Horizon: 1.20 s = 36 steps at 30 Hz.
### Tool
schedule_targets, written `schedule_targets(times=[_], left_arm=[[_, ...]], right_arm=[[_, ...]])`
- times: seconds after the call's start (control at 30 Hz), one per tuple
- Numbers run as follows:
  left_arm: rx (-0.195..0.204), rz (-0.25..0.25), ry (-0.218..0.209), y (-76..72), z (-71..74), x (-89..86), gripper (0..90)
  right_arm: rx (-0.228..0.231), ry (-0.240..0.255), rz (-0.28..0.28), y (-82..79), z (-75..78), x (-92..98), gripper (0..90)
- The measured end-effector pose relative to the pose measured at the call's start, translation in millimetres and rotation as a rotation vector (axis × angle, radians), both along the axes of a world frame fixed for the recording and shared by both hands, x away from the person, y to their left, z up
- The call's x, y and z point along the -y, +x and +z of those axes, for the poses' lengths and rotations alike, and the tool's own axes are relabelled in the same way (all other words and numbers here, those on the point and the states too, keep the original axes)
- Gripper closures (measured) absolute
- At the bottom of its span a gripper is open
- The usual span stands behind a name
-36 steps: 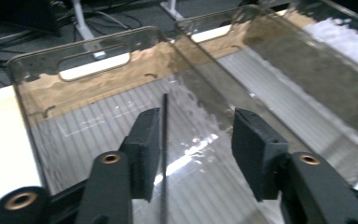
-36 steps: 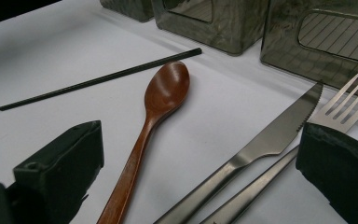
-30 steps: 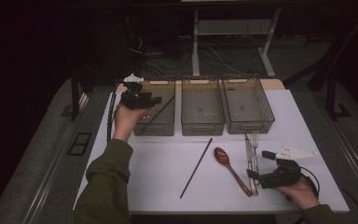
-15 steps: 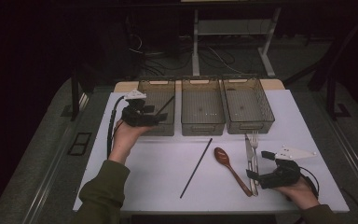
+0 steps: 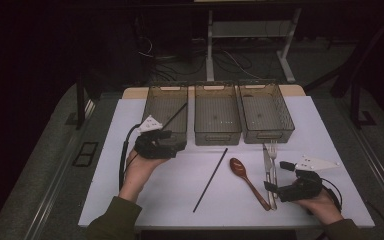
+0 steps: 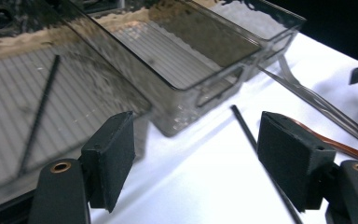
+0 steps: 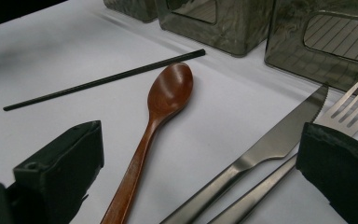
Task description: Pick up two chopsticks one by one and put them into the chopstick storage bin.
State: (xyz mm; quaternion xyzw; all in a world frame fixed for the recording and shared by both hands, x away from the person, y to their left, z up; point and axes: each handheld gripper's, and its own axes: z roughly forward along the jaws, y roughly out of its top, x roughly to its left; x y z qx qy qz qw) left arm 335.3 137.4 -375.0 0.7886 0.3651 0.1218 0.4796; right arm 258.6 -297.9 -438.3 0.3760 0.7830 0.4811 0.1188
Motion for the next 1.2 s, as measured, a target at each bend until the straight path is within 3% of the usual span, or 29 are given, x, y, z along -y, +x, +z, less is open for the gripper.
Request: schedule_targets(times=[0.43,0.67,0.87,1.2], left_arm=[[0.005,-0.041,0.014,-27.8,-26.6,19.2,28.4],[-0.014,-0.079,0.017,-41.1,-39.4,27.4,31.9],[-0.048,-0.130,0.035,-43.7,-49.6,38.0,40.0],[-0.093,-0.144,0.034,-44.5,-58.8,53.5,61.4]], right_arm=[[0.001,-0.014,-0.003,-1.1,-0.5,-1.0,0.1],[0.003,-0.015,-0.003,-1.3,-0.5,-0.7,0.1],[0.004,-0.015,-0.003,-1.3,-0.4,-0.5,0.2],[0.004,-0.020,-0.002,-1.0,-0.7,-0.9,0.1]])
